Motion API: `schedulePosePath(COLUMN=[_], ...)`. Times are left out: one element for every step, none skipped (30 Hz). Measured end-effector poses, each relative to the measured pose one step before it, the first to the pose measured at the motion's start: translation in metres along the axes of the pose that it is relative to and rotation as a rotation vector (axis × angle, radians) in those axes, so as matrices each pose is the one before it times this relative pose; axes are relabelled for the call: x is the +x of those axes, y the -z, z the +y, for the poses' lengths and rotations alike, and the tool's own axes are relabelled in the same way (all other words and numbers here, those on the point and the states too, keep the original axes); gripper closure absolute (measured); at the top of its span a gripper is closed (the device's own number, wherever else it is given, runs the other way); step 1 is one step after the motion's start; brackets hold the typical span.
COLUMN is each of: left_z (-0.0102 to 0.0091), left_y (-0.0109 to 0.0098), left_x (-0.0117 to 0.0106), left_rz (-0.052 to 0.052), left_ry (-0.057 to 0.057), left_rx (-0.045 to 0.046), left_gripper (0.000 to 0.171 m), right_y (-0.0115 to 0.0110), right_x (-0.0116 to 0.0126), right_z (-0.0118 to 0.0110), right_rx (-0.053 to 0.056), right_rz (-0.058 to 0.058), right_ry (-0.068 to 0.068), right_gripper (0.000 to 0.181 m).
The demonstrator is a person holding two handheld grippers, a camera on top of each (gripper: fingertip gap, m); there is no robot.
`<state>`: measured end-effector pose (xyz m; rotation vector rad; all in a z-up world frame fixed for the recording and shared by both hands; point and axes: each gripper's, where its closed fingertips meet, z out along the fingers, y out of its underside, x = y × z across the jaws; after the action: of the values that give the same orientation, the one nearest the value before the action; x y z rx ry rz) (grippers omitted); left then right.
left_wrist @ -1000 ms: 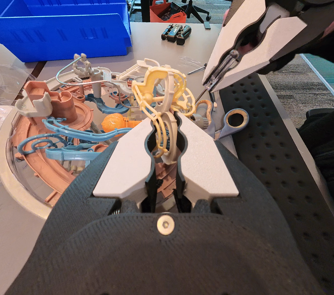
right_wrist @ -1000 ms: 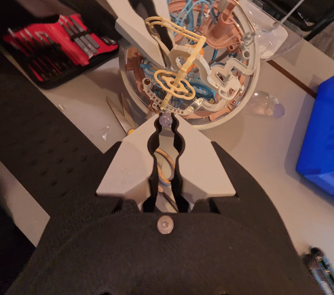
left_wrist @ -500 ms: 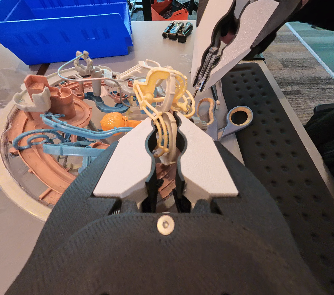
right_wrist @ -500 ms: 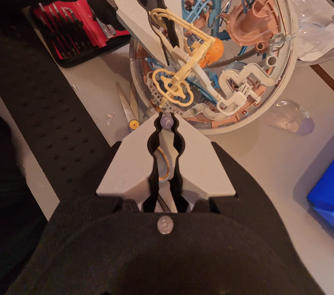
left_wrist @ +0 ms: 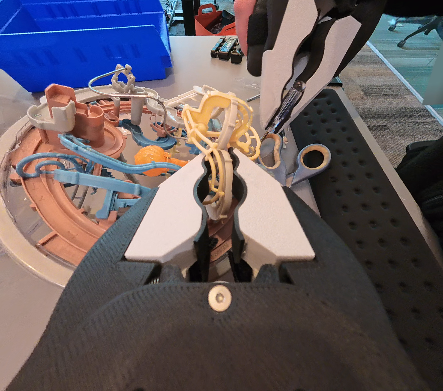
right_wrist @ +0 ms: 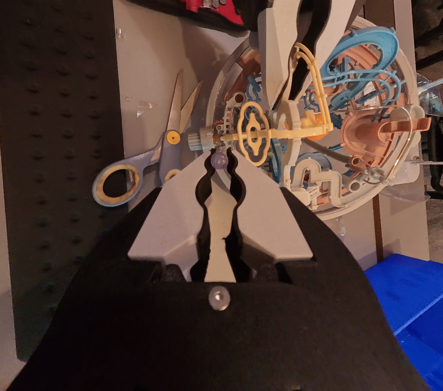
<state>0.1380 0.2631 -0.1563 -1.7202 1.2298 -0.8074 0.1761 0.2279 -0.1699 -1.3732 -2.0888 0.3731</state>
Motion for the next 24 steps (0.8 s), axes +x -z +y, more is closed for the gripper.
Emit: schedulePosePath(left_z=[-0.00021, -0.00013, -0.00004, 0.0002, 0.00005, 0.00001, -0.0002, -0.00021, -0.00003, 0.00002, -0.00008, -0.00012, 0.00012, 0.00001, -0.00004, -0.0001, -0.00016, -0.00014, 0.00002, -0.00012, -0.00005, -0.0002, 0.00002, 0.00032], left_y=[0.0005, 0.00037, 0.00031, 0.00026, 0.00007, -0.00008, -0.00014, 0.00004, 0.00016, 0.00028, 0.00034, 0.00033, 0.00053, 0.0008, 0.00083, 0.00064, 0.0004, -0.00003, -0.00042, -0.00062, -0.00083, -0.00069, -0.00068, -0.00088], left_x=[-0.0011, -0.00103, -0.00044, 0.00008, 0.00009, -0.00017, -0.00043, -0.00059, -0.00035, -0.00034, -0.00078, -0.00112, -0.00092, -0.00138, -0.00177, -0.00144, -0.00085, 0.00001, 0.00032, 0.00079, 0.00109, 0.00044, 0.0011, 0.00235], left_rz=[-0.0007, -0.0003, 0.0033, 0.0042, 0.0013, -0.0016, -0.0004, -0.0004, 0.0025, 0.0006, -0.0058, -0.0069, -0.0036, -0.0047, -0.0059, -0.0018, -0.0002, -0.0007, -0.0051, -0.006, -0.0055, -0.0106, -0.0104, -0.0061], left_ry=[0.0054, 0.0056, 0.0048, 0.0018, 0.0005, 0.0009, 0.0033, 0.0037, 0.0035, 0.0016, 0.0008, 0.0019, 0.0023, 0.0034, 0.0057, 0.0071, 0.0056, 0.0026, -0.0038, -0.0052, -0.0055, -0.006, -0.0109, -0.0141], left_rx=[0.00281, 0.00341, 0.00231, -0.00001, -0.0002, 0.00054, 0.00094, 0.00172, 0.00152, 0.00071, 0.00115, 0.00236, 0.00181, 0.00169, 0.0031, 0.00455, 0.00531, 0.00414, 0.0001, -0.00107, -0.00055, -0.00081, -0.00366, -0.00551], left_gripper=[0.161, 0.161, 0.161, 0.161, 0.161, 0.161, 0.161, 0.161, 0.161, 0.161, 0.161, 0.161, 0.161, 0.161, 0.161, 0.161, 0.161, 0.161, 0.161, 0.161, 0.161, 0.161, 0.161, 0.161], right_y=[0.00016, 0.00031, 0.0, -0.00005, -0.00006, 0.00027, 0.00042, 0.00026, -0.00007, -0.00009, 0.00027, 0.00049, 0.00033, 0.00034, 0.00045, 0.00064, 0.00072, 0.00054, 0.00052, 0.00064, 0.00084, 0.00052, 0.00004, -0.00022], right_x=[0.00067, 0.00027, -0.00004, -0.00032, -0.00039, -0.00002, 0.00007, 0.00011, 0.00004, 0.00031, 0.00154, 0.00198, 0.00194, 0.00226, 0.00273, 0.00242, 0.00163, 0.00111, 0.00064, 0.00017, -0.00005, 0.00031, 0.00007, -0.00062], right_z=[-0.00053, -0.00039, -0.00036, -0.00041, 0.00004, 0.00059, 0.0007, 0.0002, -0.00057, -0.00046, -0.00019, -0.00022, -0.00029, -0.0005, -0.00034, 0.00004, 0.00047, 0.00033, 0.00095, 0.00122, 0.00113, 0.00097, 0.00078, 0.00135], right_rx=[-0.0055, -0.0051, -0.0034, 0.0016, 0.0037, -0.0008, -0.0075, -0.0072, -0.0023, -0.0008, -0.0016, 0.002, 0.0066, 0.0089, 0.0125, 0.0147, 0.0158, 0.0158, 0.0113, 0.0073, 0.0052, 0.0051, 0.0087, 0.0089], right_rz=[0.0001, 0.0051, 0.0041, 0.0014, 0.0032, 0.0049, 0.0036, 0.0023, 0.0001, -0.0039, -0.0055, -0.001, 0.0042, 0.0085, 0.014, 0.0156, 0.0143, 0.0146, 0.0154, 0.0165, 0.017, 0.0168, 0.0131, 0.0112], right_ry=[0.0184, 0.0278, 0.0163, 0.0058, 0.0136, 0.0166, 0.0145, 0.0173, 0.0186, 0.0037, -0.0247, -0.0348, -0.0432, -0.0605, -0.0711, -0.0723, -0.0706, -0.0731, -0.065, -0.0467, -0.0386, -0.0567, -0.0629, -0.0341], right_gripper=[0.174, 0.174, 0.173, 0.173, 0.174, 0.173, 0.173, 0.173, 0.173, 0.173, 0.173, 0.173, 0.173, 0.173, 0.173, 0.173, 0.173, 0.173, 0.173, 0.173, 0.173, 0.173, 0.173, 0.173])
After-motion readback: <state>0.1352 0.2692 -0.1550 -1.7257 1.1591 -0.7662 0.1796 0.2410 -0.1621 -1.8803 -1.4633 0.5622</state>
